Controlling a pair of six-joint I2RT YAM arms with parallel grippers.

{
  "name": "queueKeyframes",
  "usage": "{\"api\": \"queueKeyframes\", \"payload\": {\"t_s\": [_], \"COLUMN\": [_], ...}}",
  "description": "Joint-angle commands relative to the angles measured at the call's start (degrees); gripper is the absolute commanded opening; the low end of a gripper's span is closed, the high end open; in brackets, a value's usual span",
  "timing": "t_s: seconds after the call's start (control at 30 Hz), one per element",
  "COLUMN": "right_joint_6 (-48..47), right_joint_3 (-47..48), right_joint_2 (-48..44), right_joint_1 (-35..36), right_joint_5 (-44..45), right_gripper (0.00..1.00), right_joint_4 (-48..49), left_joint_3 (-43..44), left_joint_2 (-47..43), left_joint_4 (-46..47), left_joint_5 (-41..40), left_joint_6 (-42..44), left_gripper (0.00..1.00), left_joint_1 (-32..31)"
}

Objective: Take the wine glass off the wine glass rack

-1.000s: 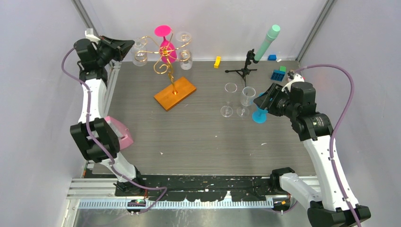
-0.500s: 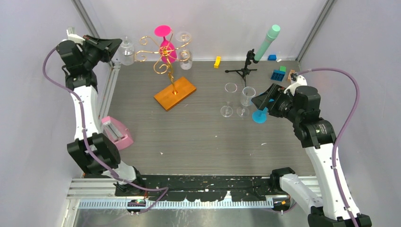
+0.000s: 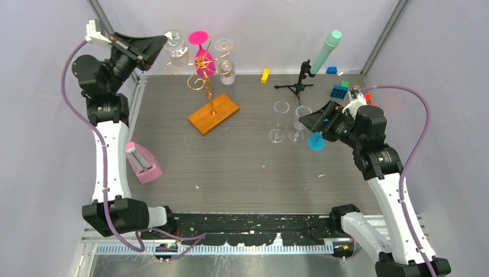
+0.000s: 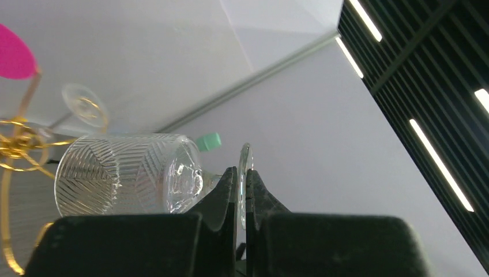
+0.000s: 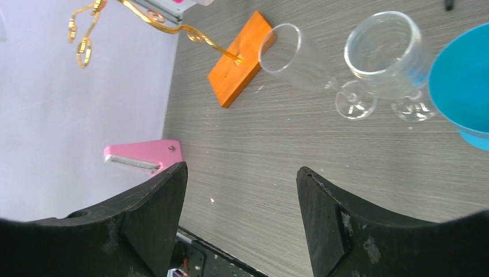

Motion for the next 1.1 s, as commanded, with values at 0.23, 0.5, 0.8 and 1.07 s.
{"api": "queueKeyframes", "payload": {"t_s": [0.23, 0.5, 0.8, 1.07], "right_joint_6": [17.18, 35.01, 44.69, 44.61], "right_joint_3": [-7.22, -15.66, -17.07, -17.01], "right_joint_2": [-3.33, -2.96, 0.80, 2.47], "right_joint_1": [-0.27, -0.23, 1.72, 6.30], "right_joint_5": [-10.15, -11.80, -11.96, -10.63], "right_gripper": [0.75, 0.76, 0.80, 0.81], "right_joint_4": [25.33, 53.75, 69.96, 73.95], "left_joint_3": [-5.83, -14.35, -13.67, -10.50], "left_joint_2": [-6.61, -9.01, -5.04, 0.81], "left_joint_4": [14.75, 17.33, 19.48, 23.66], "left_joint_5": [-5.53, -16.33, -22.16, -23.72], "left_joint_6": [-13.41, -19.14, -19.16, -20.19], "left_gripper": [0.00, 0.00, 0.00, 0.00], "left_joint_1": [-18.00, -32.48, -44.24, -50.23]}}
